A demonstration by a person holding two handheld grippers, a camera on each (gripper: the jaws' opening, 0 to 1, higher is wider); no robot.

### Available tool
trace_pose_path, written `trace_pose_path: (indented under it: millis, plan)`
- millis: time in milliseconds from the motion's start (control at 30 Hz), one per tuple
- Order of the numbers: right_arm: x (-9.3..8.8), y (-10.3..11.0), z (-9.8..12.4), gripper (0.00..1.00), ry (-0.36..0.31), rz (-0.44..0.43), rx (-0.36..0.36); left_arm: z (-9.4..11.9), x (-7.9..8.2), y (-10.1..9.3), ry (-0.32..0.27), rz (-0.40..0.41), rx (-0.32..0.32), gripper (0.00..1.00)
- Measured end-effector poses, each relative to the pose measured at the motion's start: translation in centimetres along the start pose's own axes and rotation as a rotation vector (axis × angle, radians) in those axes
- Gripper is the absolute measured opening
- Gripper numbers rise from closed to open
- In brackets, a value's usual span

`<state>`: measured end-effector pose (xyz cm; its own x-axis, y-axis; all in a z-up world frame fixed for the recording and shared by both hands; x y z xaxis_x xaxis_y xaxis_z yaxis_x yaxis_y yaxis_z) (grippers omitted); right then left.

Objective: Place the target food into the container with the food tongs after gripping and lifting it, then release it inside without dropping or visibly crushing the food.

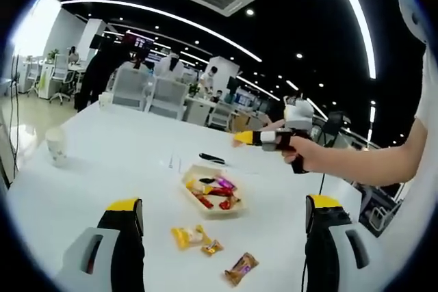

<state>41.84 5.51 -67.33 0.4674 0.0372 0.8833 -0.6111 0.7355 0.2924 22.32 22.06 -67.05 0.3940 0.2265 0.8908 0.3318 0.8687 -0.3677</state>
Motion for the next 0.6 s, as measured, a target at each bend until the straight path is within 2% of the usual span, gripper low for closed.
trace_pose_path:
  millis: [67, 100, 133, 233, 300, 367, 467, 600]
  plan:
    - [-0.8, 0.2, 0.1, 0.28, 0.002, 0.006, 0.006, -0.4, -0.7, 0.2, 0.005, 0.016, 0.006, 0.99]
    - [-1.5, 0.3, 0.0, 0.28, 0.01, -0.024, 0.009, -0.6, -2.0, 0.3, 0.068, 0.061, 0.011, 0.99]
    - [-1.9, 0.3, -0.1, 0.28, 0.014, -0.039, 0.013, -0.8, -2.3, 0.3, 0.085, 0.07, 0.009, 0.99]
    - [-2.8, 0.1, -0.2, 0.29, 0.029, -0.04, 0.003, -1.8, -1.2, -0.5, 0.059, 0.012, -0.031, 0.99]
    - [-2.8, 0.2, 0.0, 0.29, 0.031, -0.044, 0.002, -2.1, -0.5, -0.6, 0.065, 0.014, -0.037, 0.99]
    - [-2.7, 0.4, 0.2, 0.29, 0.028, -0.043, 0.0, -2.2, 1.2, -1.2, 0.02, -0.006, -0.058, 0.99]
    - [-2.5, 0.9, 0.6, 0.29, 0.017, -0.044, 0.0, -2.3, 1.7, -1.5, 0.017, -0.022, -0.068, 0.99]
    - [-3.0, 2.0, 0.9, 0.29, 0.022, -0.031, 0.009, -2.0, 1.5, -1.9, 0.026, -0.028, -0.095, 0.99]
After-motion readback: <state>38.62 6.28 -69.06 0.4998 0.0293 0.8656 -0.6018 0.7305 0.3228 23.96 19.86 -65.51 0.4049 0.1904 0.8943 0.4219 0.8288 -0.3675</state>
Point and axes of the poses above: the point that each gripper's makers call its tool centre point, and the gripper's own axes: z roughly backward along the fingers, y roughly to its left, x roughly out of its top, the point moved 1 cm from there along z, roughly backward along the fingers, and after that the axes turned 6 degrees about x, right-handed, at the moved point
